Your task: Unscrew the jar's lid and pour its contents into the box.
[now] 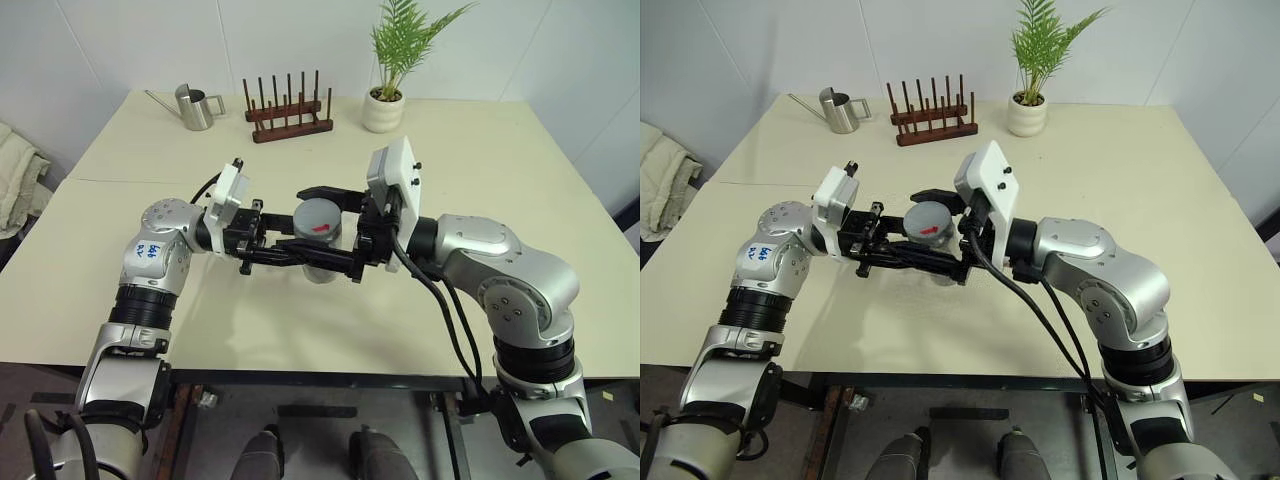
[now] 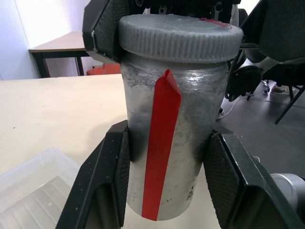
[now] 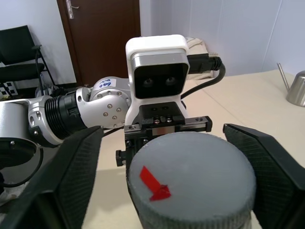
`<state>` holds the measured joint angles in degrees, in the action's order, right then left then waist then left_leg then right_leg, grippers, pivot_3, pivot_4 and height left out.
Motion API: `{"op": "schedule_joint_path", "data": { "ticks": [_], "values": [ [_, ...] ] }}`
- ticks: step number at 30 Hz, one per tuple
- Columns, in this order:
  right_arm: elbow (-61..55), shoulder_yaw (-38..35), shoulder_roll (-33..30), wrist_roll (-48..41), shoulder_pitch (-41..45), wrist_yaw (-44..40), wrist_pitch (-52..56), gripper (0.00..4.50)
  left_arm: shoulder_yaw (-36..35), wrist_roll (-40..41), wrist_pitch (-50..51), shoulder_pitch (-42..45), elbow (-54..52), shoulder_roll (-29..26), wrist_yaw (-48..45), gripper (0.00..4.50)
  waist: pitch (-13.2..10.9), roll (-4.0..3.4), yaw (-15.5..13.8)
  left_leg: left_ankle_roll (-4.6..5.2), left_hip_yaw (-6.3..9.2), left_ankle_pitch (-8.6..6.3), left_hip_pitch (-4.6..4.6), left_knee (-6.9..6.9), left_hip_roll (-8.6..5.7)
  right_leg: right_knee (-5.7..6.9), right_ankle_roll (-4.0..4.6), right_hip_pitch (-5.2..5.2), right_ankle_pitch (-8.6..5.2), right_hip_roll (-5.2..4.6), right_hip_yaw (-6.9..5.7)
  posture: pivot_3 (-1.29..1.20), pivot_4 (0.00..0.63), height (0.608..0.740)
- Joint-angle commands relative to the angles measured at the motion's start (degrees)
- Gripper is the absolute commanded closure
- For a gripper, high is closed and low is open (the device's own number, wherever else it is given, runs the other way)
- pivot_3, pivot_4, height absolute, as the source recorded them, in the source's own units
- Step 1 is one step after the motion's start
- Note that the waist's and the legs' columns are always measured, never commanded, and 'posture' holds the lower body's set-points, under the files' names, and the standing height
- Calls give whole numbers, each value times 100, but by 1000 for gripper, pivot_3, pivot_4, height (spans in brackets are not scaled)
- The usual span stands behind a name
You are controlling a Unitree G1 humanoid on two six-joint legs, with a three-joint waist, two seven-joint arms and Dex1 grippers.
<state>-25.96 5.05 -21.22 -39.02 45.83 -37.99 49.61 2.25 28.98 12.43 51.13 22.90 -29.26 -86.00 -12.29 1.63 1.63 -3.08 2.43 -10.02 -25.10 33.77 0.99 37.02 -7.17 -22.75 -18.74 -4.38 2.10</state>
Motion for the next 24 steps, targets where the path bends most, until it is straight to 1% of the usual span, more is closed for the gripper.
{"op": "schedule_joint_path", "data": {
  "ticks": [1, 15, 24],
  "values": [
    [-322, 75, 86, -94, 233, -149, -300, 306, 30, -11, 118, 58, -124, -41, -195, 2662, 0, 0, 3, 0, 0, 0, 1, 0, 0, 1, 0, 0, 0, 0, 0, 0, 150, 740],
    [36, 270, 60, 359, 242, -40, -540, 306, 49, 41, 428, -100, -645, -131, -145, 2662, 0, 0, 5, 0, 1, 0, 2, 1, 0, 3, 0, 0, 0, 1, 0, 0, 150, 740],
    [321, 165, 122, 464, 223, 85, -572, 306, -50, 105, 506, -326, -1065, -235, -12, 2662, 0, 0, 8, 0, 1, 0, 1, 1, 0, 3, 0, 0, 0, 1, 0, 0, 150, 740]
  ]
}}
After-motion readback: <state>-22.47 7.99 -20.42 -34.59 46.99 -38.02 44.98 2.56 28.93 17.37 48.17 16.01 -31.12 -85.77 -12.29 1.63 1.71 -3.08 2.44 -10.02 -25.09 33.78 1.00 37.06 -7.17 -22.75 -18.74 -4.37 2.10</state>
